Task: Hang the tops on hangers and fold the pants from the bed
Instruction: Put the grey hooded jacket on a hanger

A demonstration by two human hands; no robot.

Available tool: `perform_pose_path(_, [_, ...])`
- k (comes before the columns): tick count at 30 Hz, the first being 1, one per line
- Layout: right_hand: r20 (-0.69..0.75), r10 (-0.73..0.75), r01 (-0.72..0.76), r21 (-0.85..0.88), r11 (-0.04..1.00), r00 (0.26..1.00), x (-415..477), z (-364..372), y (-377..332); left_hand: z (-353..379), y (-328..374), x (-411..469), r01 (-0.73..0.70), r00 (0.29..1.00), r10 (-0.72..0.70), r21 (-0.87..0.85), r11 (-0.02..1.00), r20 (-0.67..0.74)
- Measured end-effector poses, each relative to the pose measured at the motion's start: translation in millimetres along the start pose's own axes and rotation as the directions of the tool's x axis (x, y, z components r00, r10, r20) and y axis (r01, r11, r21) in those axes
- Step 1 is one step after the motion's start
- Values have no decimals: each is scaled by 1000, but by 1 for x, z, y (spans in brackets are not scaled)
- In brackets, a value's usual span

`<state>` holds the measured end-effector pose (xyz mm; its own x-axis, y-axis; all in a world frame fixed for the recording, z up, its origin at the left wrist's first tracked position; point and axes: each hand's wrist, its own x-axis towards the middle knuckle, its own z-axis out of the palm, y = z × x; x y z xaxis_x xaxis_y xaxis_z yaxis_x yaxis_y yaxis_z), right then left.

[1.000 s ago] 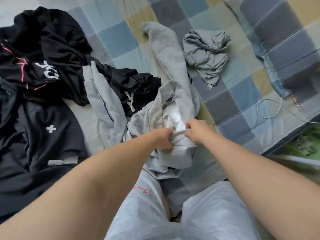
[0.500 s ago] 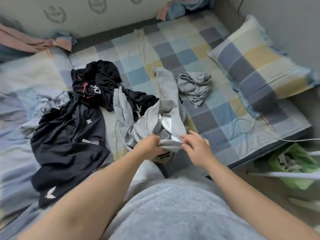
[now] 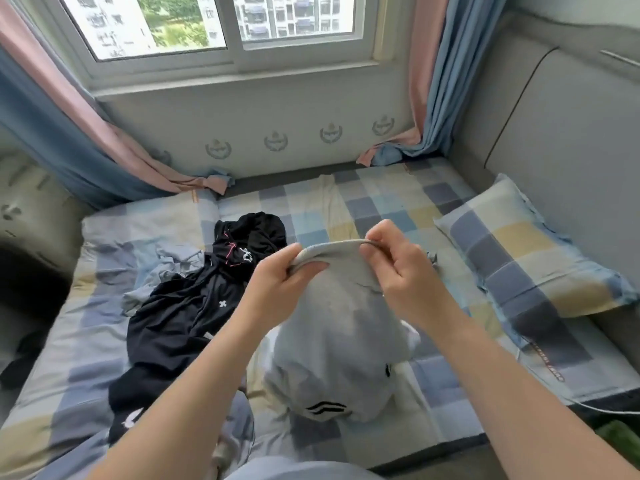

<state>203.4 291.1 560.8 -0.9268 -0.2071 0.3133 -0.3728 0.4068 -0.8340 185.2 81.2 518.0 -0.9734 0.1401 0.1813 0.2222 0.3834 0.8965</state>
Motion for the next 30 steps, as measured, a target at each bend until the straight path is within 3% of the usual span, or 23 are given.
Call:
perform_pose_path(5, [-95,-125,140,174,975,988,48,-3,-66,-58,72,19,-163,971,158,-17,986,-177])
perform_pose_path(8, [-41,-141,147,327,934,989,73,1,-103,-94,107,28,-249,928,235,-11,968,-288])
perform_pose_path(15, [97,-163,134,254,958,982,100,31,-127,-160,147,25,-390,866,360,-20,920,-346])
perform_pose_path(18, [85,-91,75,179,981,992,105,63,-96,-180,147,17,-436,836,395,-25,900,-381])
perform_pose_path(21, [107,162,-184,245,952,981,95,102,-46,-209,142,8,-456,797,403,-11,890,-449])
perform_pose_path(24, [138,371,-396,292,870,918,78,131,-13,-239,124,4,-429,775,386,34,903,-501])
perform_pose_path(27, [95,399,-410,266,873,912,76,149,-21,-258,93,-1,-357,816,350,76,931,-459])
perform_pose_path(30, [-3,296,-287,231,930,955,85,160,-58,-273,59,-6,-249,894,226,-9,969,-388])
